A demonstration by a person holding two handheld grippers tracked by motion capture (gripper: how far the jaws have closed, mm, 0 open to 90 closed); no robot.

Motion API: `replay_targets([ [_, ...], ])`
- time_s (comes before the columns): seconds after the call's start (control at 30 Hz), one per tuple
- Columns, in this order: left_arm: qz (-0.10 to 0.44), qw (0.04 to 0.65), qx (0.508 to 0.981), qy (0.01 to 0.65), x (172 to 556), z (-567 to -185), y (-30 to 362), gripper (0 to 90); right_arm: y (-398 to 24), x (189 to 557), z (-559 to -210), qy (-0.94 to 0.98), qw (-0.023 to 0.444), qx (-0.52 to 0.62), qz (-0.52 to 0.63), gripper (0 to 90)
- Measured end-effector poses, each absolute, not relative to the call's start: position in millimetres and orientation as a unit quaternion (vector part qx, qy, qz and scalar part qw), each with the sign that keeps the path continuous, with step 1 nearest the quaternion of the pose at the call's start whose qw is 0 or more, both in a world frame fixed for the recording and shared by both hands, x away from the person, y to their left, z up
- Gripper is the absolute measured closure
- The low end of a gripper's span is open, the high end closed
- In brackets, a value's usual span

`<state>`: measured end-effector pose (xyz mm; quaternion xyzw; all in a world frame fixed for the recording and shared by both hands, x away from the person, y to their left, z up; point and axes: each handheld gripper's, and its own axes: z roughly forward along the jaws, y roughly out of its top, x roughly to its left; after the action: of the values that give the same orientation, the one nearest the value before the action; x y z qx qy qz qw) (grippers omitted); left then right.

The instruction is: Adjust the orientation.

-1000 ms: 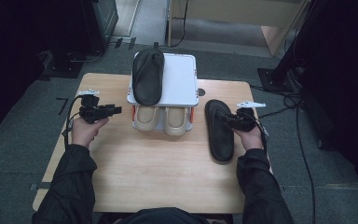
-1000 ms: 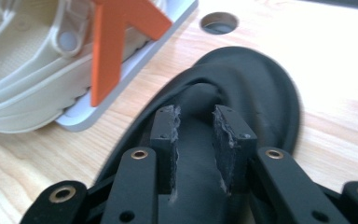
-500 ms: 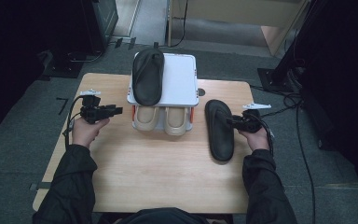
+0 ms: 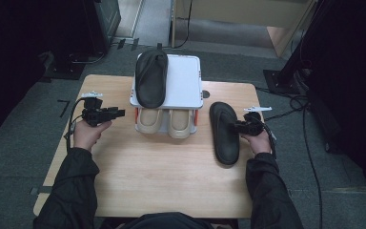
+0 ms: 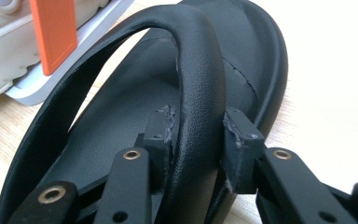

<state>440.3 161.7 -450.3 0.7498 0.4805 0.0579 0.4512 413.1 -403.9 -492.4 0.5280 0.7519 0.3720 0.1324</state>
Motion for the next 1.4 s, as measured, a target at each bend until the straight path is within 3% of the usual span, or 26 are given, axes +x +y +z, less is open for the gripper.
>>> replay_targets([
  [0.13, 0.059, 0.453, 0.749, 0.48, 440.3, -450.0, 163.1, 53.3, -401.2, 414.1, -490.1, 0.747, 0.133, 0.539, 0.367, 71.9],
  [1.4, 0.056, 0.464, 0.742, 0.48, 440.3, -449.2, 165.7, 53.5, -402.9, 410.5, -459.3, 0.688, 0.143, 0.613, 0.362, 72.3],
])
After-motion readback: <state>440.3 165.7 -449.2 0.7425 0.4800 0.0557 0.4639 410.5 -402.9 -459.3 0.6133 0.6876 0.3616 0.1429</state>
